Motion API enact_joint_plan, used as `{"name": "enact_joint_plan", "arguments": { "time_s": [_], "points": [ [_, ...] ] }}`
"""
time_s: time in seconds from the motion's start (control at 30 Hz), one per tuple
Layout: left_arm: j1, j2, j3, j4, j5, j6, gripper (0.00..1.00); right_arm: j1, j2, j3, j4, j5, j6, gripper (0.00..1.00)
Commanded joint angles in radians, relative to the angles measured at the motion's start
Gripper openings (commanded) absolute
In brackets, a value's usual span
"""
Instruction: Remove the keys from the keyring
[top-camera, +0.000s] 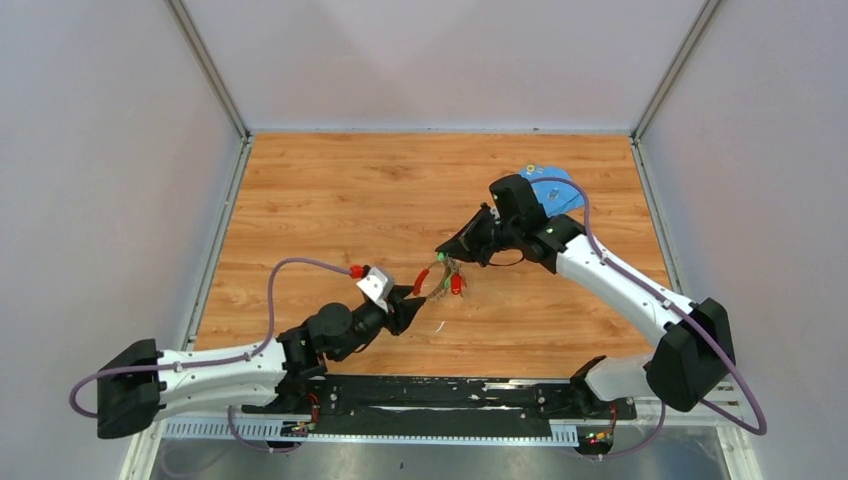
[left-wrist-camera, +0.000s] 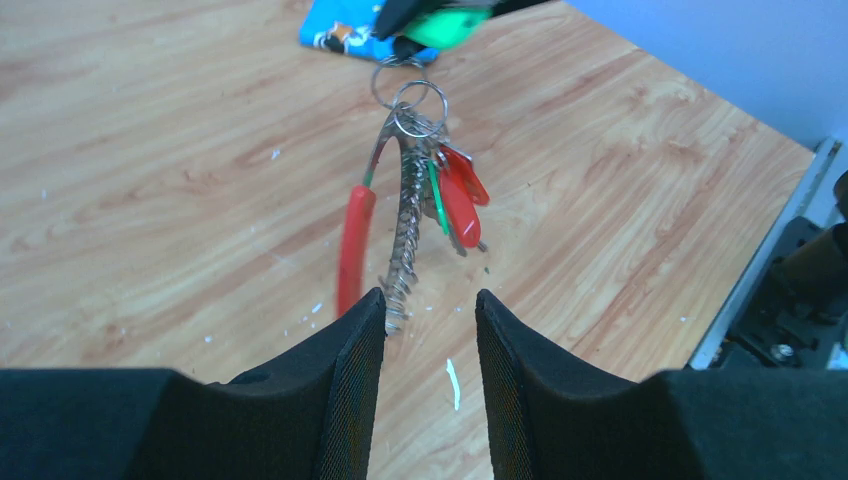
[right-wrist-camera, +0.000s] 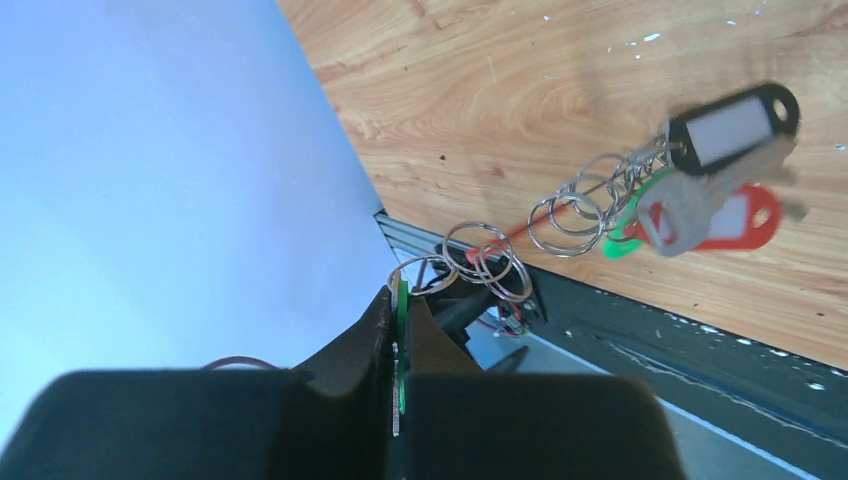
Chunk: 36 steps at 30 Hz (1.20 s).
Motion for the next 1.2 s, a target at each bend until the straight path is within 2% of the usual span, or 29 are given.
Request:
{"name": "enact_joint_plan", "arguments": {
  "time_s": [0.0, 0.13, 0.3, 0.47, 0.63, 0.9, 1.17],
  "points": [
    [-0.081, 0.096, -0.061, 0.467, -0.160, 0.261, 0.42, -0.010, -0.025, -0.024, 0.046, 0.034, 0.170, 0.01],
    [-0.121, 0.225, -0.053, 0.694, -0.213, 0.384, 0.43, -0.004, -0.055, -0.032, 0.068, 0.073, 0.219, 0.01],
    [-0.146, 0.339, -0.015, 0.831, -0.218, 0.413, 0.41, -0.003, -0.052, -0.007, 0.072, 0.083, 0.252, 0.01],
    [-0.154, 0.383, 0.034, 0.813, -0.161, 0.394, 0.37, -0.003, -0.039, 0.020, 0.081, 0.091, 0.266, 0.01],
    [-0.153, 0.484, 0.082, 0.849, -0.109, 0.376, 0.39, -0.003, -0.030, 0.029, 0.098, 0.099, 0.278, 0.01],
    [-0.128, 0.687, 0.089, 1.047, -0.191, 0.338, 0.37, -0.001, -0.026, 0.039, 0.111, 0.105, 0.289, 0.01],
    [-0.058, 0.720, 0.111, 1.066, -0.183, 0.394, 0.34, -0.002, -0.018, 0.020, 0.134, 0.102, 0.300, 0.01]
  ]
}}
